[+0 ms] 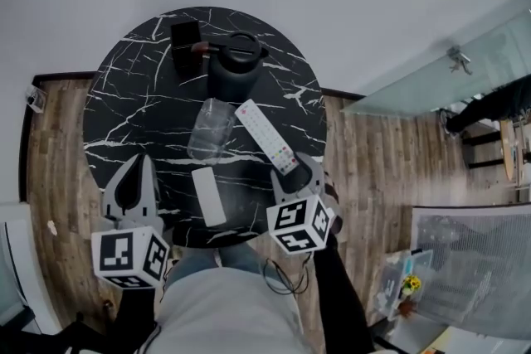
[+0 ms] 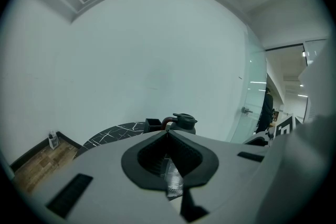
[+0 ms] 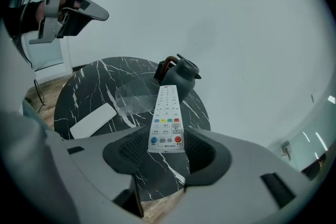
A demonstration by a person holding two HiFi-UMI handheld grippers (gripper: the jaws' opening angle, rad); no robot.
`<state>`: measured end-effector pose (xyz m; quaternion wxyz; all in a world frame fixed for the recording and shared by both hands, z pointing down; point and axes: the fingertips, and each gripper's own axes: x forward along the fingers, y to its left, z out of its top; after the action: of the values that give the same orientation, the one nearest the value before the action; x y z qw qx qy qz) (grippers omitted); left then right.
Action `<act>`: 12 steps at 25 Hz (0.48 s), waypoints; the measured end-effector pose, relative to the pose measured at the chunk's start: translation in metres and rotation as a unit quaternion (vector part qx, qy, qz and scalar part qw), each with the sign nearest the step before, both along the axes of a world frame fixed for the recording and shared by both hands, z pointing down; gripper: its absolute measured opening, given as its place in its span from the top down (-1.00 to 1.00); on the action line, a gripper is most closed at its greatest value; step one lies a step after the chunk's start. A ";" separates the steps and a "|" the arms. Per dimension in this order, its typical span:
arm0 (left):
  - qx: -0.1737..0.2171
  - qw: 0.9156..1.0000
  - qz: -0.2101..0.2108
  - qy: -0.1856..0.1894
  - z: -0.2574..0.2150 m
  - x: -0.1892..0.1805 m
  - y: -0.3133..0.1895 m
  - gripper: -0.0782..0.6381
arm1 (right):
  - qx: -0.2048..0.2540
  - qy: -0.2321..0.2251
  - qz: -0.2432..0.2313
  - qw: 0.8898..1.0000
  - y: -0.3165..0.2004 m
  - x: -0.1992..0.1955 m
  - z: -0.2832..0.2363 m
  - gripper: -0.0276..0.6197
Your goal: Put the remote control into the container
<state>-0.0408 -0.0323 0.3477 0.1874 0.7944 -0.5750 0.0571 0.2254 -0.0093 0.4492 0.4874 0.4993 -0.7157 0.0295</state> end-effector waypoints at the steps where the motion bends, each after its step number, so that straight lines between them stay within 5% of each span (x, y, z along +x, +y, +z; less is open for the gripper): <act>1: 0.001 1.000 -0.001 0.000 0.000 -0.001 0.001 0.75 | 0.001 0.001 -0.005 1.000 -0.001 -0.002 -0.001 0.26; 12: 0.002 1.000 -0.023 0.002 -0.001 -0.015 0.001 0.75 | -0.005 0.021 -0.051 0.998 -0.015 -0.022 0.001 0.25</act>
<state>-0.0557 -0.0311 0.3468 0.1879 0.7817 -0.5926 0.0503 0.2035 -0.0247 0.4500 0.5055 0.4599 -0.7300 -0.0020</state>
